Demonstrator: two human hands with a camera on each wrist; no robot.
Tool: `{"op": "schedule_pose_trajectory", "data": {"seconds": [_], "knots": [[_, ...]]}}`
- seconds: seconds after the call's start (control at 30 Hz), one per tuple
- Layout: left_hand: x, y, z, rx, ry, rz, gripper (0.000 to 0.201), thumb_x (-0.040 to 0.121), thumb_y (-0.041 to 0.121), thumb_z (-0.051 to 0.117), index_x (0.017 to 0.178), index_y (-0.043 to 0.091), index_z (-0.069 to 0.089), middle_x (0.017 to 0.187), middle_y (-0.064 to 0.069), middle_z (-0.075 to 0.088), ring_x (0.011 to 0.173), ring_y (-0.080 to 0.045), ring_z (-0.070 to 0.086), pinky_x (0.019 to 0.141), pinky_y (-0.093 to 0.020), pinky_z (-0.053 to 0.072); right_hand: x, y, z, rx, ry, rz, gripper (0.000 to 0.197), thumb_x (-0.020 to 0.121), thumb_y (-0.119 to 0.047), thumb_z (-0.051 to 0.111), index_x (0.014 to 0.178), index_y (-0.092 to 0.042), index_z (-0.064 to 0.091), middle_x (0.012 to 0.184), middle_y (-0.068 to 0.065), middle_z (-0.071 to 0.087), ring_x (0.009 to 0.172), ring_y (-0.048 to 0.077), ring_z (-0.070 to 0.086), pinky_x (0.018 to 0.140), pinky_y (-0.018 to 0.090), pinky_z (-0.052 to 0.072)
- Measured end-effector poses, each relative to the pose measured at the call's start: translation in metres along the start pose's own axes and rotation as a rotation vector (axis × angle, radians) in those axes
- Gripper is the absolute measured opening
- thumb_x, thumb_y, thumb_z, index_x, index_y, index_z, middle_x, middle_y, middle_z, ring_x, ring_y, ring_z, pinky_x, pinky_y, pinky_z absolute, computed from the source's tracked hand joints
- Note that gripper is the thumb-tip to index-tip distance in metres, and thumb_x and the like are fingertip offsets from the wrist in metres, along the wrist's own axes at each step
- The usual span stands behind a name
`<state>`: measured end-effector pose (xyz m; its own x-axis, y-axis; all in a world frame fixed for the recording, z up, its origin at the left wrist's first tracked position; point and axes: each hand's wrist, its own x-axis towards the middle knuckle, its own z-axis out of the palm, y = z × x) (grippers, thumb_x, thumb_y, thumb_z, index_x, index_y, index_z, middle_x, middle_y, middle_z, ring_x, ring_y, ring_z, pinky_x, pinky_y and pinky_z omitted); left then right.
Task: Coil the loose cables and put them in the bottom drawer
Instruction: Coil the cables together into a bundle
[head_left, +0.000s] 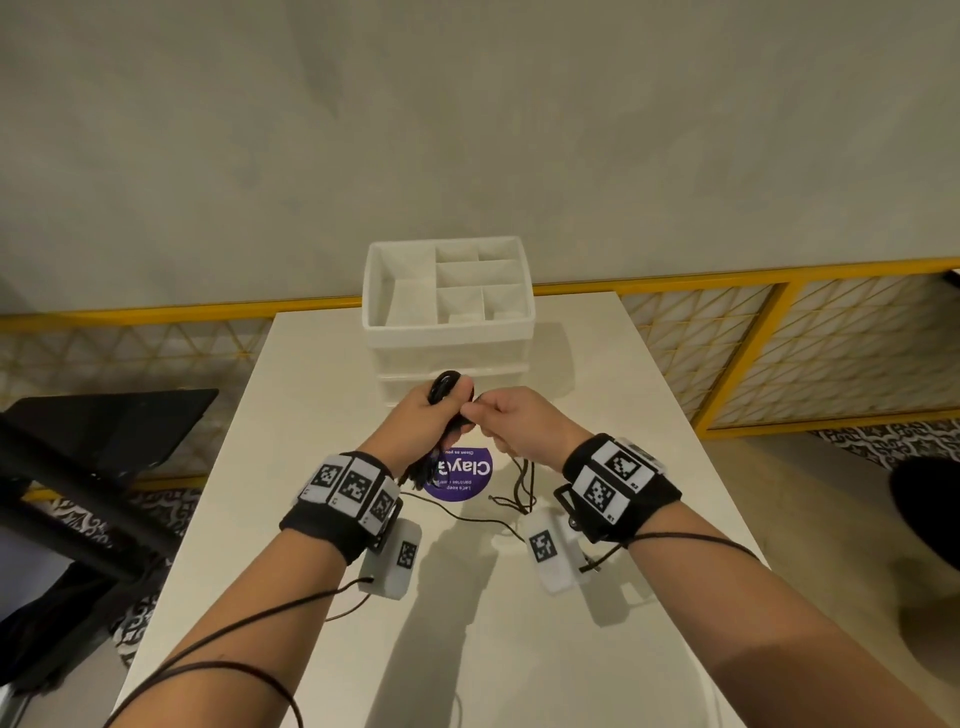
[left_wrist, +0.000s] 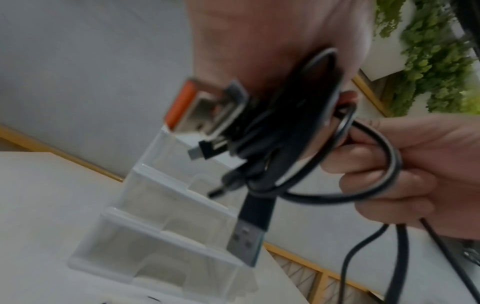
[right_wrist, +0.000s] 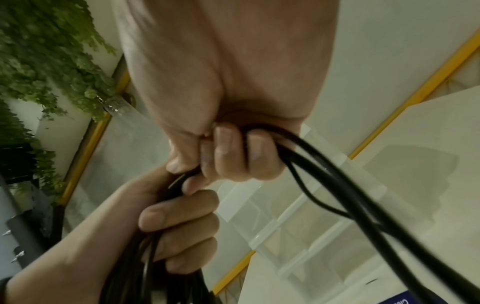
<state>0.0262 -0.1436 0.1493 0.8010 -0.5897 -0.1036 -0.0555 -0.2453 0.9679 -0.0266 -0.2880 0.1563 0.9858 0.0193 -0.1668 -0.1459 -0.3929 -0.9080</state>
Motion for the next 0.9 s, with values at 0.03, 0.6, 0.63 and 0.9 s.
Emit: {"op": "schedule_pose_trajectory", "data": {"seconds": [0.03, 0.6, 0.63, 0.9], "knots": [[0.000, -0.001, 0.000, -0.029, -0.002, -0.004, 0.040, 0.097, 0.045, 0.039, 0.080, 0.014, 0.057, 0.049, 0.004, 0.045, 0.043, -0.009, 0.037, 0.047, -0.021, 0.035, 0.001, 0.000, -0.002, 0.037, 0.019, 0.005, 0.021, 0.091, -0.028, 0.054, 0.078, -0.013, 0.058, 0.058, -0.005, 0.045, 0.046, 0.009, 0.037, 0.047, 0.018, 0.032], [-0.002, -0.006, 0.011, -0.117, 0.069, -0.067, 0.018, 0.083, 0.023, 0.071, 0.101, 0.019, 0.070, 0.043, 0.002, 0.038, 0.040, -0.012, 0.034, 0.045, -0.021, 0.034, 0.005, 0.015, -0.012, 0.333, 0.170, 0.081, 0.027, 0.098, -0.014, 0.040, 0.097, -0.004, 0.064, 0.063, -0.002, 0.043, 0.051, 0.008, 0.033, 0.052, 0.021, 0.031], [-0.003, -0.005, 0.012, -0.057, 0.065, -0.088, 0.013, 0.081, 0.027, 0.072, 0.090, 0.017, 0.071, 0.042, 0.001, 0.039, 0.040, -0.013, 0.035, 0.046, -0.021, 0.035, 0.005, 0.015, -0.011, 0.337, 0.176, 0.079, 0.026, 0.098, -0.013, 0.040, 0.095, -0.004, 0.064, 0.063, -0.001, 0.044, 0.052, 0.009, 0.033, 0.052, 0.021, 0.032], [-0.002, -0.001, 0.010, -0.304, 0.272, -0.017, 0.027, 0.092, 0.030, 0.058, 0.072, 0.011, 0.060, 0.042, 0.002, 0.037, 0.040, -0.015, 0.033, 0.049, -0.027, 0.031, -0.002, 0.018, -0.004, 0.714, 0.080, -0.018, 0.029, 0.100, -0.017, 0.035, 0.112, -0.001, 0.056, 0.066, -0.001, 0.044, 0.054, 0.010, 0.036, 0.056, 0.022, 0.032]]}}
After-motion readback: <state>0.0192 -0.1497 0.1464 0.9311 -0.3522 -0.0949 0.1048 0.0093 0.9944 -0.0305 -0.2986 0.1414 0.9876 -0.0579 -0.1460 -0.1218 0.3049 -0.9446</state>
